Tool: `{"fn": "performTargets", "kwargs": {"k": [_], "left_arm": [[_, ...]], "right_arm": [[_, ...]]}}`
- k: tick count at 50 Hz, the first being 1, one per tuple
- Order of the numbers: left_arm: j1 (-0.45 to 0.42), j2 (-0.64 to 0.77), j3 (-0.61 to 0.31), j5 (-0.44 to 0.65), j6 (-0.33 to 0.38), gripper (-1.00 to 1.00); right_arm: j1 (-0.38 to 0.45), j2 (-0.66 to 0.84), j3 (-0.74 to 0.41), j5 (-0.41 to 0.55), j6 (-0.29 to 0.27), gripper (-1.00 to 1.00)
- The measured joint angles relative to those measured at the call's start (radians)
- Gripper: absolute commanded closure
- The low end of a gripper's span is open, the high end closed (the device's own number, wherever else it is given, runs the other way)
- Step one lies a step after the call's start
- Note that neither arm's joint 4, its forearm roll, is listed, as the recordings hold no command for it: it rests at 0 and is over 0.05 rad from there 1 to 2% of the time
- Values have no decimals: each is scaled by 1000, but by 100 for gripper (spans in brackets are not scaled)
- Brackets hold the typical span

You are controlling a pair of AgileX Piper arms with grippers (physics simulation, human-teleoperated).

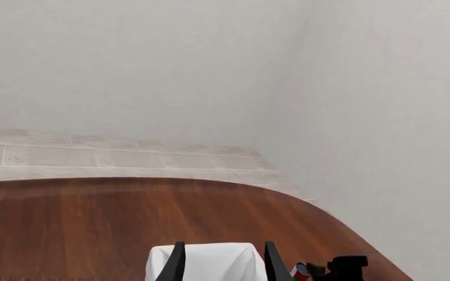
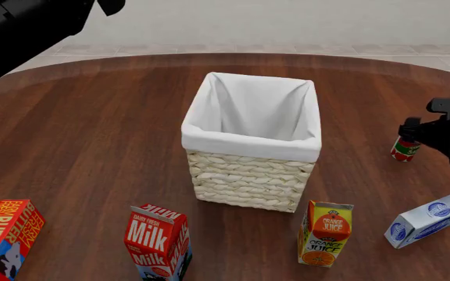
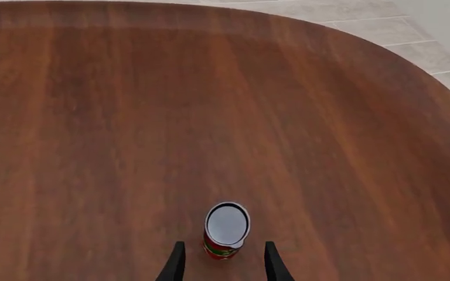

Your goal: Pick up the alphabet soup and the tomato sauce, and put them in the basket.

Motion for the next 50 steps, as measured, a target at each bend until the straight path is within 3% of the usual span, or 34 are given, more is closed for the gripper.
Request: {"fn": "performTargets", "kwargs": {"k": [50], "left_arm": [[14,12,-8,3,0,-100]], "right_arm": [[-8,176,-91,-3,-3,-100]]}}
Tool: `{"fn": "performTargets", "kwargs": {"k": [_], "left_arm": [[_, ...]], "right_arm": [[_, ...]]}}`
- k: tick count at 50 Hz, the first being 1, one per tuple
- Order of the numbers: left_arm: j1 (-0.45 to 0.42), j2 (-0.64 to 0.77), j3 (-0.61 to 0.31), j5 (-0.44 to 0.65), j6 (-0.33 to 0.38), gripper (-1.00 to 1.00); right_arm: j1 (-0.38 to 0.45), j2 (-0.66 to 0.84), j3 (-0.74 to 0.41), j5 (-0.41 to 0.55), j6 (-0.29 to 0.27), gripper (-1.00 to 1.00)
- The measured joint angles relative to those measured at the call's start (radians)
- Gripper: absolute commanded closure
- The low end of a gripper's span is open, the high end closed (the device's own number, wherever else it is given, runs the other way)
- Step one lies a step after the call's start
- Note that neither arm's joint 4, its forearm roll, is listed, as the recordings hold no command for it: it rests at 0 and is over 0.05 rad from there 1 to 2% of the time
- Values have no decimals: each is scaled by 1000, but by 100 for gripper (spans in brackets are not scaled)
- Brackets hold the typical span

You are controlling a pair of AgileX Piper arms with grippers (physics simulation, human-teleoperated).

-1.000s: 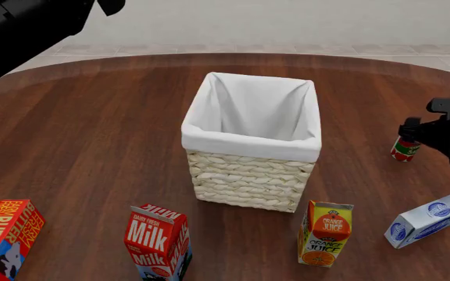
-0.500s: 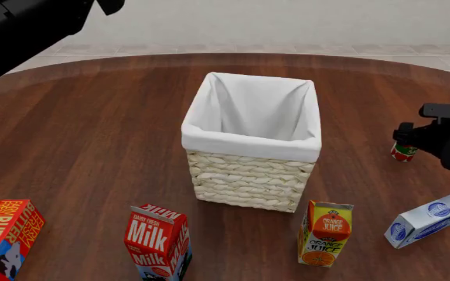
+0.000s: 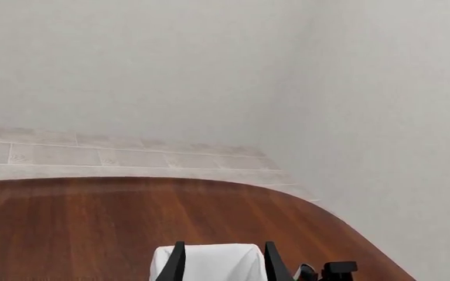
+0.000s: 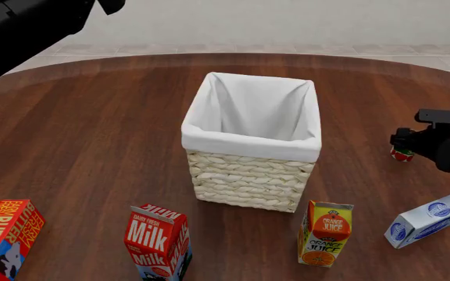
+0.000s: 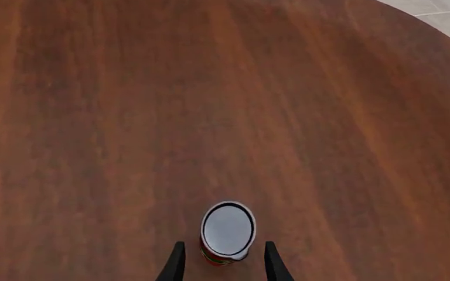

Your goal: Pick up the alphabet soup and the tomato sauce, and put them in the basket.

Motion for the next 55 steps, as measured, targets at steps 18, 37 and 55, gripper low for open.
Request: {"fn": "performTargets", "kwargs": {"k": [18,37,55], "left_arm": [[1,16,-2,-8,-1,-100],[4,32,1,-18,-3,-100],[5,45,3,-28,-7,-100]], "right_arm": [[-4,60,-28,-10,2,-100],[-11,120,-52,-25,4,-100],[-12,150,-59,-37,-4,100]]}}
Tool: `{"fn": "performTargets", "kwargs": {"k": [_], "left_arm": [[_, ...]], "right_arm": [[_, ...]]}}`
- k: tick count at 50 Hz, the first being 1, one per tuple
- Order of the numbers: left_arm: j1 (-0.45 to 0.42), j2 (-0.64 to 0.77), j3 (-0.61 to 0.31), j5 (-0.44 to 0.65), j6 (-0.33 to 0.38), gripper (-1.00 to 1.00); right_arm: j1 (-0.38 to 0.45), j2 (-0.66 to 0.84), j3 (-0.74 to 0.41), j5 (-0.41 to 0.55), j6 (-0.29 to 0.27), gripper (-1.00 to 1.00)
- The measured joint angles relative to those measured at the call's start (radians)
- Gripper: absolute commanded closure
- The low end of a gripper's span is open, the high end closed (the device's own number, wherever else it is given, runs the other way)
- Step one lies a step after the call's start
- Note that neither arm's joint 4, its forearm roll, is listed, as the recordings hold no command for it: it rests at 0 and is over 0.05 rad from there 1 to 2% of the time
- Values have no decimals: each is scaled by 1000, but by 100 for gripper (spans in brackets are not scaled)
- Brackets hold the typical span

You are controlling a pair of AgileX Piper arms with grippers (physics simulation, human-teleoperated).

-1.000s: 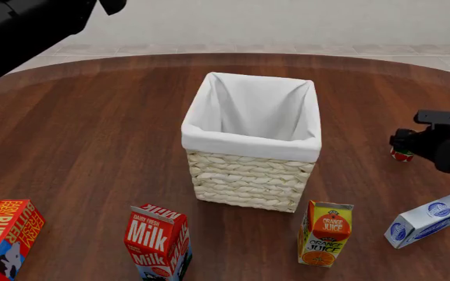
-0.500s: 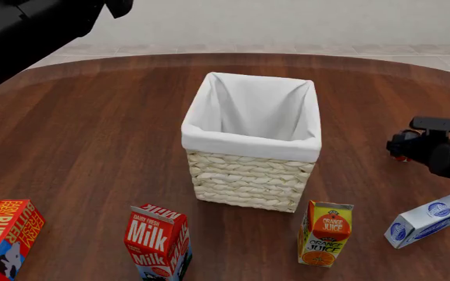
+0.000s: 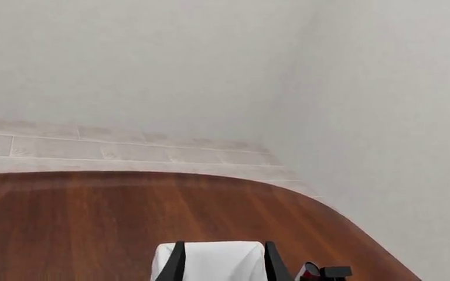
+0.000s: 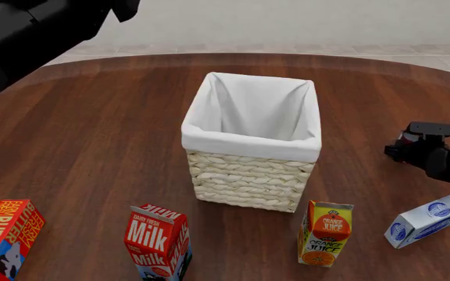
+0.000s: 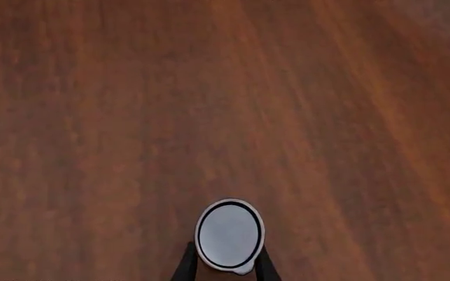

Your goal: Pick up the alphabet soup and the tomato sauce, and put them in the basket.

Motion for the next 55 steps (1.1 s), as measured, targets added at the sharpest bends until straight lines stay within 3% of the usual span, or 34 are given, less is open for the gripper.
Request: {"fn": "performTargets", "kwargs": {"k": [21,55], "left_arm": [[1,2,7,-6,-4,-100],[-4,-6,6,-2,-4,-100]], "right_arm": [[-6,-36,19,-10,-16,100],[45,-238,136,-30,-17,100]]}}
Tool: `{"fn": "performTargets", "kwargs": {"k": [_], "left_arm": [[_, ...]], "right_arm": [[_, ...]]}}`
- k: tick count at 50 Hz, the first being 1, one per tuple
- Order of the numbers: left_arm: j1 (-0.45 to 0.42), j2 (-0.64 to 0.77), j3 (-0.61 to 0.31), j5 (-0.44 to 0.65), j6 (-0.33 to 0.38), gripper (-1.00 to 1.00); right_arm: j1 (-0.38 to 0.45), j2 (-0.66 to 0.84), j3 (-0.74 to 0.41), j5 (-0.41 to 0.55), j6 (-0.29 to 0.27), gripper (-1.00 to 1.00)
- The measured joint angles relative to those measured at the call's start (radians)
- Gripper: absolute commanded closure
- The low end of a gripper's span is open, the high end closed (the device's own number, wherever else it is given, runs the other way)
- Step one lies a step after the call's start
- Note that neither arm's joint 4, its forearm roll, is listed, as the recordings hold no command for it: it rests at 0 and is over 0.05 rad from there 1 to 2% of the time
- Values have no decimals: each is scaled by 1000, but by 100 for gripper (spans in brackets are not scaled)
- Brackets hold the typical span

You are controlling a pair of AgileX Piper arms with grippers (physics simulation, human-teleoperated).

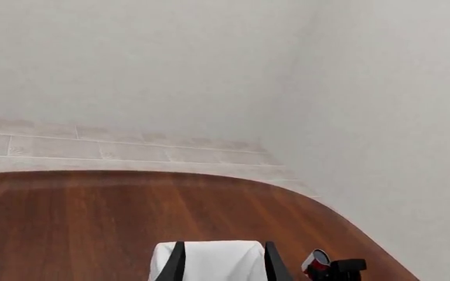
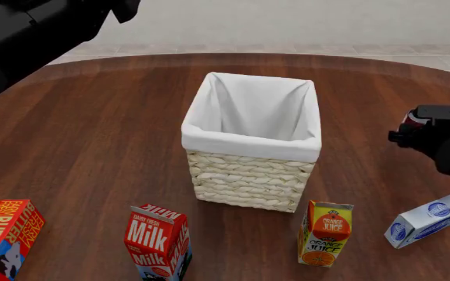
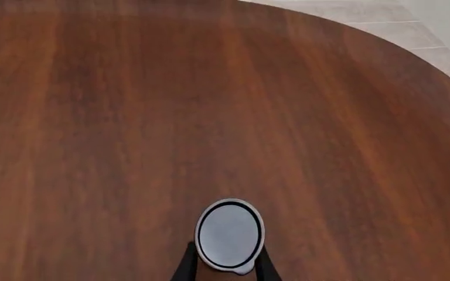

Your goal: Pick up the alphabet soup and the tomato sauce, and put them in the basket.

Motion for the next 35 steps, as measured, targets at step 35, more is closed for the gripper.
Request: {"fn": "performTargets", "kwargs": {"k": [35], "left_arm": [[-4,-7,14,-12,-9,-100]], "right_arm": [[78,-274,158,9,25,100]]}}
